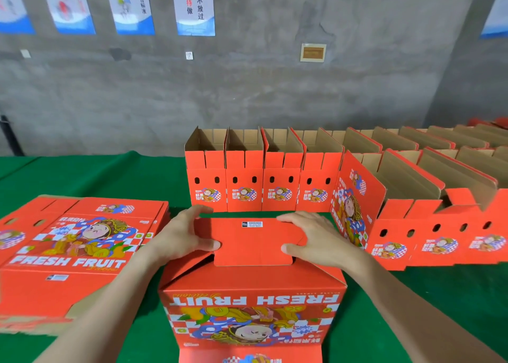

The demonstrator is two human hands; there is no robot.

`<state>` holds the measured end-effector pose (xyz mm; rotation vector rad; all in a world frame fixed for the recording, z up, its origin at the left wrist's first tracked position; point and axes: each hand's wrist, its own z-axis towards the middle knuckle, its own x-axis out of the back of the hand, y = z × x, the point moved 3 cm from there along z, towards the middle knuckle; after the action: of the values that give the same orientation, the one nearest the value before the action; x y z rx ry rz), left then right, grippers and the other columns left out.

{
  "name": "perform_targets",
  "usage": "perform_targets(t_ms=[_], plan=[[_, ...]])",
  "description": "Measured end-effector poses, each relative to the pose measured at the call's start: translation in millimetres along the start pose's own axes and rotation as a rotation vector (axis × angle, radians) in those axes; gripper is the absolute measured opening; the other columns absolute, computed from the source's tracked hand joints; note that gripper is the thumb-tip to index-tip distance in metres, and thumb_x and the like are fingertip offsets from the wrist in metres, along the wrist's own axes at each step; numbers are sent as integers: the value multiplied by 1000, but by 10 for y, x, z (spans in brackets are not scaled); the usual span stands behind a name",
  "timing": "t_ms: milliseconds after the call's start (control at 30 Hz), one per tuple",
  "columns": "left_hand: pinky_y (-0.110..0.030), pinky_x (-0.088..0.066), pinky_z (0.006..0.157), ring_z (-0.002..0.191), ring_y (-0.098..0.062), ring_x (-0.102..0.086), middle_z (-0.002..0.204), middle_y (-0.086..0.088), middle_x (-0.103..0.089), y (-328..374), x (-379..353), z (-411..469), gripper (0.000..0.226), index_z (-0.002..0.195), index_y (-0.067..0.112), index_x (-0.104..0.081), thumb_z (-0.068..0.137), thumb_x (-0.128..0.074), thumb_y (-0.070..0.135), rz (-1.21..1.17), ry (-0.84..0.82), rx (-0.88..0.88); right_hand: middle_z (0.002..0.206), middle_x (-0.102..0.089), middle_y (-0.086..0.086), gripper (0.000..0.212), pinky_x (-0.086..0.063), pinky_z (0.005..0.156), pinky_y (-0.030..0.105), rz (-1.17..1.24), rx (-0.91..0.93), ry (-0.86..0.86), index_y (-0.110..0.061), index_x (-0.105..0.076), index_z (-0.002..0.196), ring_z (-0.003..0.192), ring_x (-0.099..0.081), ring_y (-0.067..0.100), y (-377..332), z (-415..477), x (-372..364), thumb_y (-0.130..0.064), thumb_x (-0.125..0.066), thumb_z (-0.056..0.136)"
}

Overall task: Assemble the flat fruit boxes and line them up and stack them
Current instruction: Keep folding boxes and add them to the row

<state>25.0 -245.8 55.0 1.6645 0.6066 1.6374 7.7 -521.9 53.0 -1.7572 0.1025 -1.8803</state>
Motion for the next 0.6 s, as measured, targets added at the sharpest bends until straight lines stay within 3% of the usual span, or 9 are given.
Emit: perform_targets(t_ms=[67, 133, 333, 600], plan=[[-21, -39, 95, 110, -12, -54, 121, 2, -55, 10, -16, 19, 76, 130, 24, -53, 63, -88, 18, 101, 17, 1, 137, -42, -14, 61, -29, 108, 36, -9, -11, -1, -41, -38, 138, 129, -32, 12, -23, 30, -6, -42, -65, 83], [-27, -38, 100, 114, -16, -52, 126, -2, -54, 24, -26, 36, 74, 129, 22, -56, 62, -88, 22, 184, 34, 8, 137, -42, -12, 64, -31, 107, 38, -43, -22, 16, -42, -36, 138, 129, -32, 14, -27, 46, -31, -41, -66, 82], [-20, -34, 91, 113, -19, -49, 122, -5, -48, 55, -77, 30, 72, 127, 24, -53, 64, -85, 31, 327, 77, 27, 138, -39, -9, 69, -29, 105, 41, -191, -42, 47, -44, -27, 141, 130, -31, 16, -31, 55, -108, -43, -64, 84], [-20, -33, 92, 110, -14, -47, 121, -1, -45, 24, -64, 12, 70, 130, 26, -52, 68, -84, 28, 198, 30, 28, 144, -34, -12, 63, -24, 112, 42, -144, -21, 9, -44, -26, 146, 135, -25, 12, 69, 48, -127, -47, -55, 90]])
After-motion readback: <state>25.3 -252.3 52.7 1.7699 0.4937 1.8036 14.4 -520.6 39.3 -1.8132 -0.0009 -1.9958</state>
